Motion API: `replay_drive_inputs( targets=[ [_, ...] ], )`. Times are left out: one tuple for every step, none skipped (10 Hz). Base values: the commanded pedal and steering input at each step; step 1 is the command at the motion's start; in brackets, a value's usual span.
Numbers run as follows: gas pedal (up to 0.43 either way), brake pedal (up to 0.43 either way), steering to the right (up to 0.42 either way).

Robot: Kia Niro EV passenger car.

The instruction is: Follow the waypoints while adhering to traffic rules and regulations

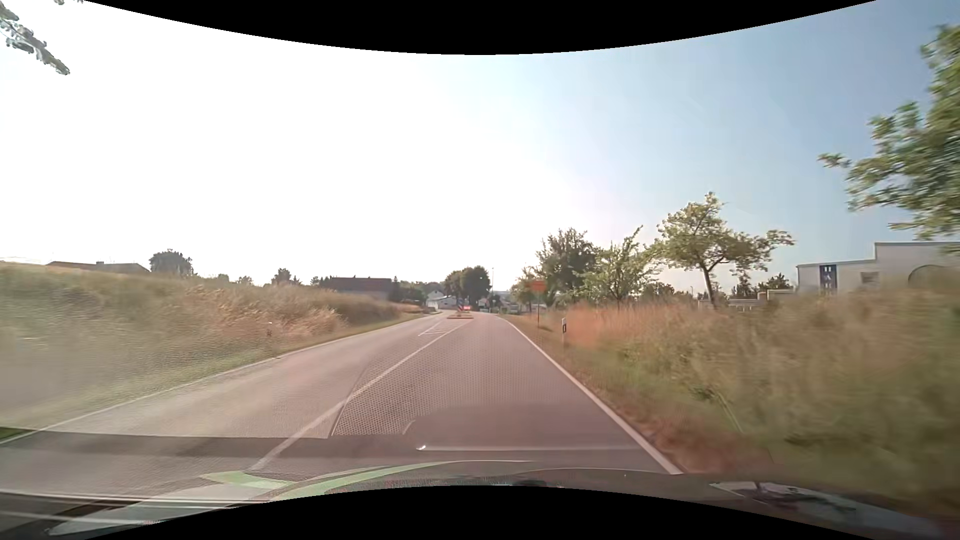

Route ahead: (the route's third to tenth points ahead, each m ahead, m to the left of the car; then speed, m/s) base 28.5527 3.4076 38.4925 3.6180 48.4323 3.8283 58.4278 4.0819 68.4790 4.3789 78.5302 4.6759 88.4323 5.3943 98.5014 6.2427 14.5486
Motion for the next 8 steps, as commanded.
replay_drive_inputs(
  targets=[
    [0.0, 0.226, 0.006],
    [0.0, 0.232, 0.006],
    [0.0, 0.232, 0.007],
    [0.0, 0.226, 0.009],
    [0.0, 0.232, 0.009],
    [0.0, 0.226, 0.009],
    [0.0, 0.226, 0.009],
    [0.0, 0.226, 0.009]
  ],
)
